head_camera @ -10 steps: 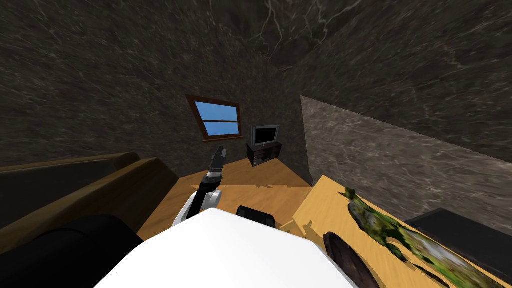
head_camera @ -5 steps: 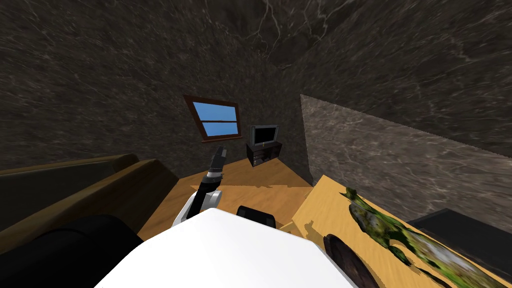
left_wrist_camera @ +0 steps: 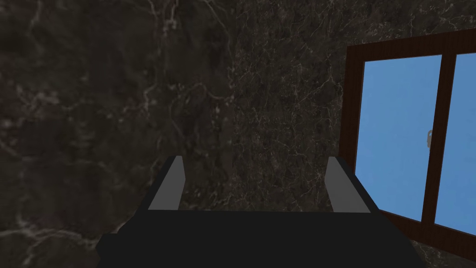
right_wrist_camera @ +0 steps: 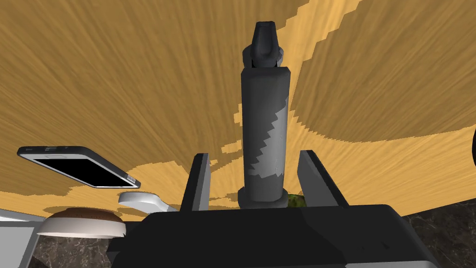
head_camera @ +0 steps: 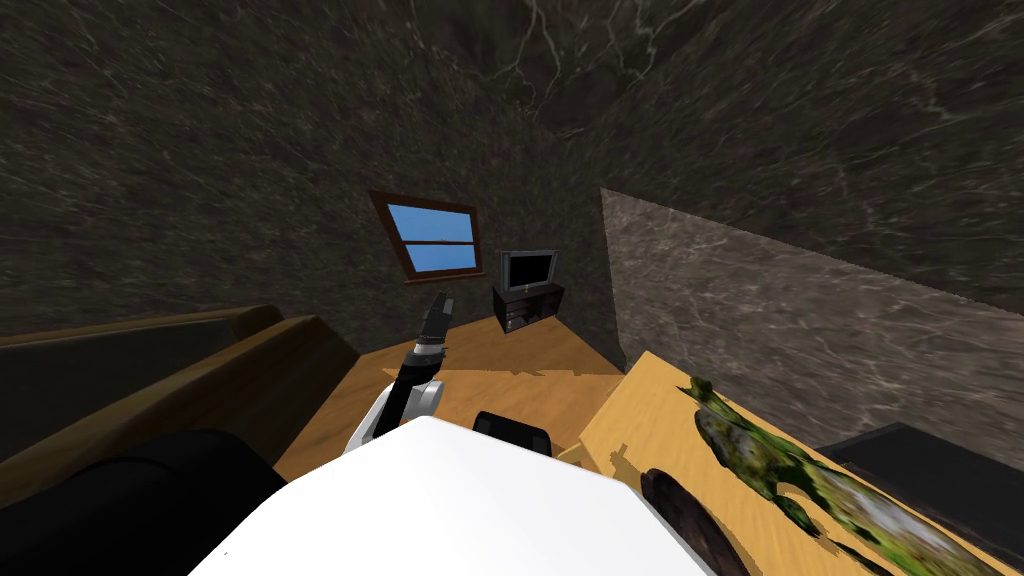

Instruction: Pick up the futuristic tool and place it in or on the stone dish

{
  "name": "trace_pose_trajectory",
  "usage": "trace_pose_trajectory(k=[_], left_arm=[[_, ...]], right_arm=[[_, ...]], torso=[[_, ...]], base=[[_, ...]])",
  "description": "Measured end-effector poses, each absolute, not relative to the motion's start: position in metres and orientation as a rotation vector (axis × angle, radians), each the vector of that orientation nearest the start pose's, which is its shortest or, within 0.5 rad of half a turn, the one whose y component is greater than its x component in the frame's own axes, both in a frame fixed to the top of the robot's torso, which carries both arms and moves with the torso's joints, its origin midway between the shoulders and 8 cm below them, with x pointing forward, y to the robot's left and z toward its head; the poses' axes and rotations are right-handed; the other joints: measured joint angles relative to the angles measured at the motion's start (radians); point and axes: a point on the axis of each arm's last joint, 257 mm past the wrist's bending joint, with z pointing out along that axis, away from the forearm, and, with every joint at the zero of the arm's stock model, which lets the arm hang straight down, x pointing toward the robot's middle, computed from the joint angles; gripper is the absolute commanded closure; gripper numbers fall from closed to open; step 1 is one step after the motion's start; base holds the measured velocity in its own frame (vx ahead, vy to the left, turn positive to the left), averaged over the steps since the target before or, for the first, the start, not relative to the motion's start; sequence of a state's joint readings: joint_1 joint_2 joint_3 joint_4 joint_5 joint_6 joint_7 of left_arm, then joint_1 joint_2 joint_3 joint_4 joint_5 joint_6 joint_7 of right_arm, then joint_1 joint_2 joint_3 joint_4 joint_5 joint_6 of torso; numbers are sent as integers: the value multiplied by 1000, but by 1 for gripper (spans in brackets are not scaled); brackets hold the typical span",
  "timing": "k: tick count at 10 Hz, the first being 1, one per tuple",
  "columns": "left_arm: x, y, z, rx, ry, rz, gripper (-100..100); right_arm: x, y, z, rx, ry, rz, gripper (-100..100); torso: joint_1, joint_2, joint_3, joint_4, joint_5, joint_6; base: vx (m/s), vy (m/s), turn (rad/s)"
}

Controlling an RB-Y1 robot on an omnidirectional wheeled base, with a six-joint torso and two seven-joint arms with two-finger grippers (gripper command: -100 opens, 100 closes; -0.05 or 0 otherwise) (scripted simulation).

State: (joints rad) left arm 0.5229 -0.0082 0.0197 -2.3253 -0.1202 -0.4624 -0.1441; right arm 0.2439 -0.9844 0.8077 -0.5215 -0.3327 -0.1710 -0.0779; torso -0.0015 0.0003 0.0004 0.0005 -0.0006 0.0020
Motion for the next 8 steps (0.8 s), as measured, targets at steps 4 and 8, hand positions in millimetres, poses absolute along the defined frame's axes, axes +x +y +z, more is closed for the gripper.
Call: trace_pose_trajectory(k=[4, 8], left_arm=[[341, 275, 29, -539, 714, -1058, 0], [341, 275, 29, -539, 714, -1058, 0]], right_arm=[[40, -712, -512, 1233, 2361, -396, 0], [39, -717, -506, 1229, 2362, -399, 100]], torso=[[0, 0, 0, 0, 0, 1], [4, 0, 0, 0, -1, 1]], base=[[0, 0, 0], [0, 47, -29]])
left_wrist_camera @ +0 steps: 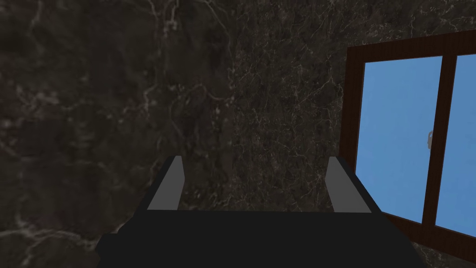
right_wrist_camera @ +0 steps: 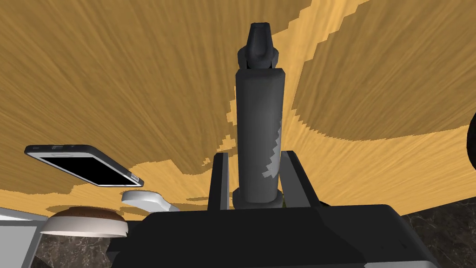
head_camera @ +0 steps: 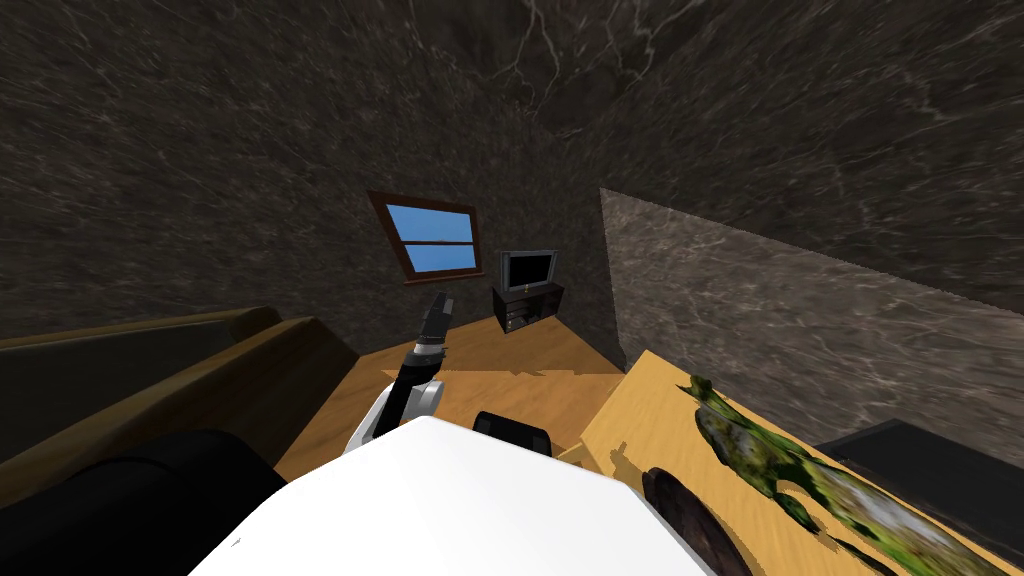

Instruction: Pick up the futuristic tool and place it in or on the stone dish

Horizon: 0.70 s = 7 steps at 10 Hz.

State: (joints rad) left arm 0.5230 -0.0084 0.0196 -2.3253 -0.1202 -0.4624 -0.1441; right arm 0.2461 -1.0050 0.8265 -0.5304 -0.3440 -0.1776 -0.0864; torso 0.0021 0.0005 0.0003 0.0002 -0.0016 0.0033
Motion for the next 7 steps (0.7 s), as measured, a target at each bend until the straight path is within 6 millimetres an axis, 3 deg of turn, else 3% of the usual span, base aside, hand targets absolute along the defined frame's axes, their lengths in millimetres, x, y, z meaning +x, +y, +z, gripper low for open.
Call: trace_pose_trajectory(k=[1, 2, 3, 7], left_arm=[[341, 275, 29, -539, 714, -1058, 0], [341, 275, 29, -539, 714, -1058, 0], [341, 275, 29, -539, 714, -1058, 0], [341, 275, 29, -539, 714, -1058, 0]], right_arm=[[38, -721, -501, 1226, 2364, -398, 100], [38, -721, -500, 1227, 2365, -397, 0], [38, -721, -500, 1227, 2365, -397, 100], [33, -743, -484, 1213, 2365, -458, 100]], torso=[[1, 0, 0, 0, 1, 0], [-1, 0, 0, 0, 0, 0], [-3, 0, 0, 0, 0, 0], [3, 0, 0, 0, 2, 0]], base=[[-1, 39, -16], [-1, 8, -1], [-3, 83, -3], [-10, 94, -6]])
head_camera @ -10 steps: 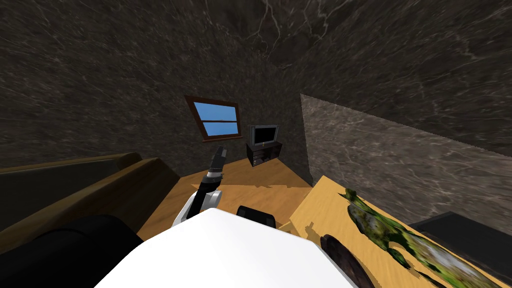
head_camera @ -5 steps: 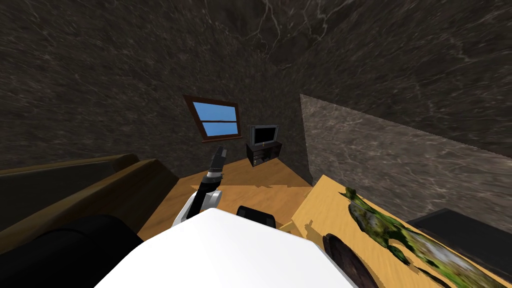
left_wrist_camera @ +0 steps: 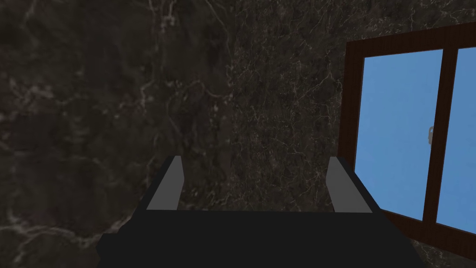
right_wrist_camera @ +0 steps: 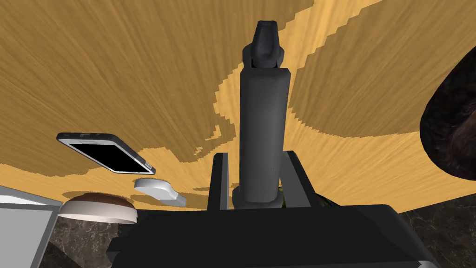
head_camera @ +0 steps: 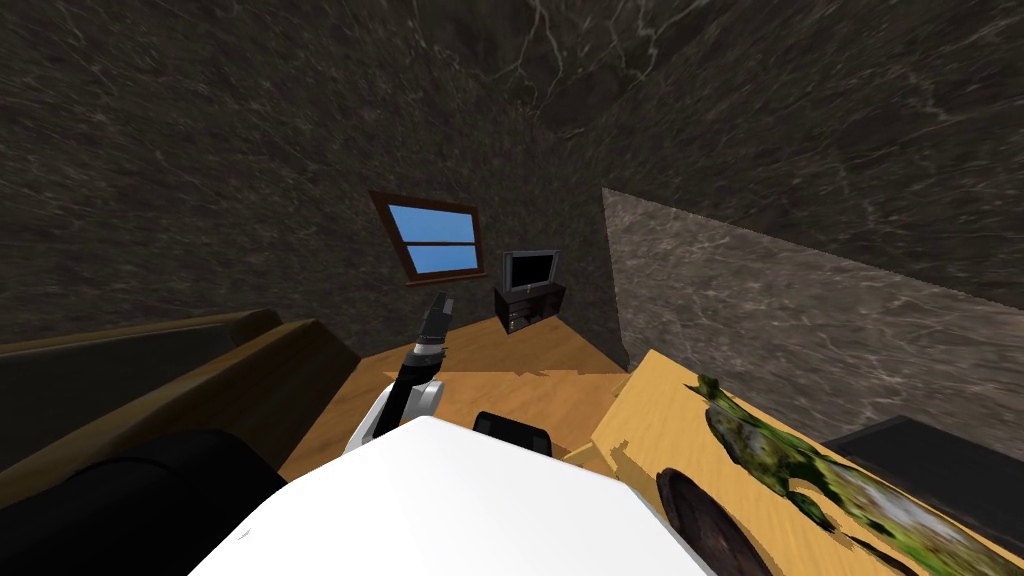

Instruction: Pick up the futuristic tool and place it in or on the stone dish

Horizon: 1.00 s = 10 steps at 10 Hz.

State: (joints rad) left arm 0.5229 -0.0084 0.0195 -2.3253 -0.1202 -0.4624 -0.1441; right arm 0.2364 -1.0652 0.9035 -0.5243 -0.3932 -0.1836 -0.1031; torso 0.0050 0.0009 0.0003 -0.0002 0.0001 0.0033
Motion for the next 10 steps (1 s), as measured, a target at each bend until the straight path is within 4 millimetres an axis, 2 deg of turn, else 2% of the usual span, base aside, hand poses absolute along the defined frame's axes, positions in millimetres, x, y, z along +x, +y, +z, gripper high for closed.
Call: trace_pose_trajectory(k=[3, 8, 10], left_arm=[[341, 275, 29, -539, 714, -1058, 0], [341, 275, 29, -540, 714, -1058, 0], [341, 275, 29, -539, 714, -1058, 0]], right_arm=[[26, -755, -469, 1215, 2360, -495, 100], [12, -797, -431, 1201, 2352, -629, 100], [8, -802, -423, 1209, 2345, -639, 100]], torso=[[1, 0, 0, 0, 1, 0], [7, -1, -1, -1, 3, 0], [1, -2, -1, -1, 2, 1]], base=[[-10, 93, -5], [-8, 154, -1], [4, 57, 3]])
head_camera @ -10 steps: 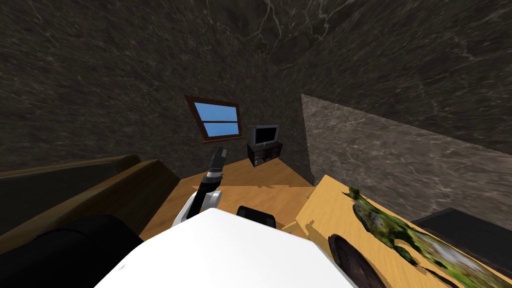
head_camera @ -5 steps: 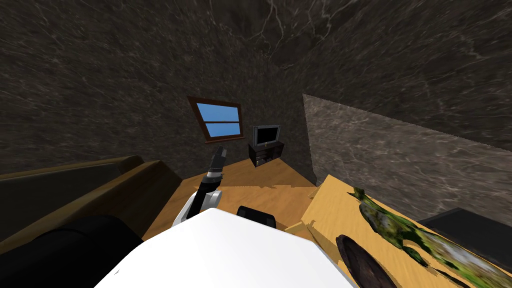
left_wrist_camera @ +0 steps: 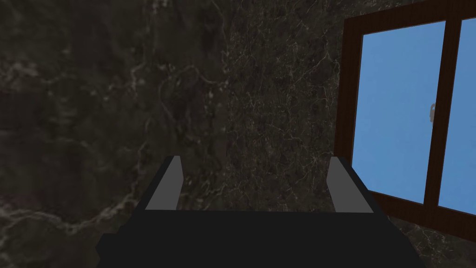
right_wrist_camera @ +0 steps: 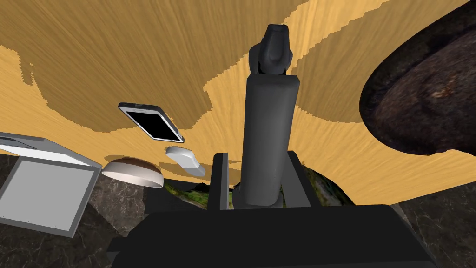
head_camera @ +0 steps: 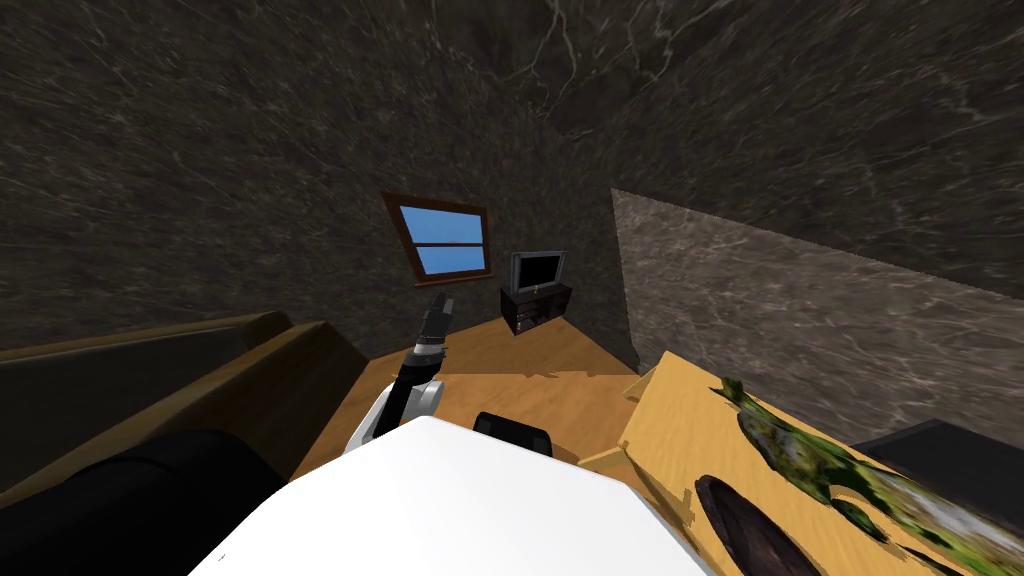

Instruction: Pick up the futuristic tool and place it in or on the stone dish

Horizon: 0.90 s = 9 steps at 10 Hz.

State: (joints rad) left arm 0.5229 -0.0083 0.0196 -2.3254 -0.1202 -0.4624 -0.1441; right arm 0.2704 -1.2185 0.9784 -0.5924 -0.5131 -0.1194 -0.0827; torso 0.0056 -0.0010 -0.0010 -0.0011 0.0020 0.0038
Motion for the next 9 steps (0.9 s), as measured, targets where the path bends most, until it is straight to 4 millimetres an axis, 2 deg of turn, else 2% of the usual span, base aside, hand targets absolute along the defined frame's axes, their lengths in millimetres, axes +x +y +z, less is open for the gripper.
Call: trace_pose_trajectory(k=[5, 9], left_arm=[[341, 275, 29, -539, 714, -1058, 0], [341, 275, 29, -539, 714, -1058, 0]], right_arm=[[14, -826, -386, 1185, 2328, -678, 100], [30, -835, -363, 1158, 2320, -649, 100]], torso=[[5, -4, -2, 0, 1, -2], [1, -5, -2, 0, 0, -3]], base=[[45, 123, 2], [61, 84, 3]])
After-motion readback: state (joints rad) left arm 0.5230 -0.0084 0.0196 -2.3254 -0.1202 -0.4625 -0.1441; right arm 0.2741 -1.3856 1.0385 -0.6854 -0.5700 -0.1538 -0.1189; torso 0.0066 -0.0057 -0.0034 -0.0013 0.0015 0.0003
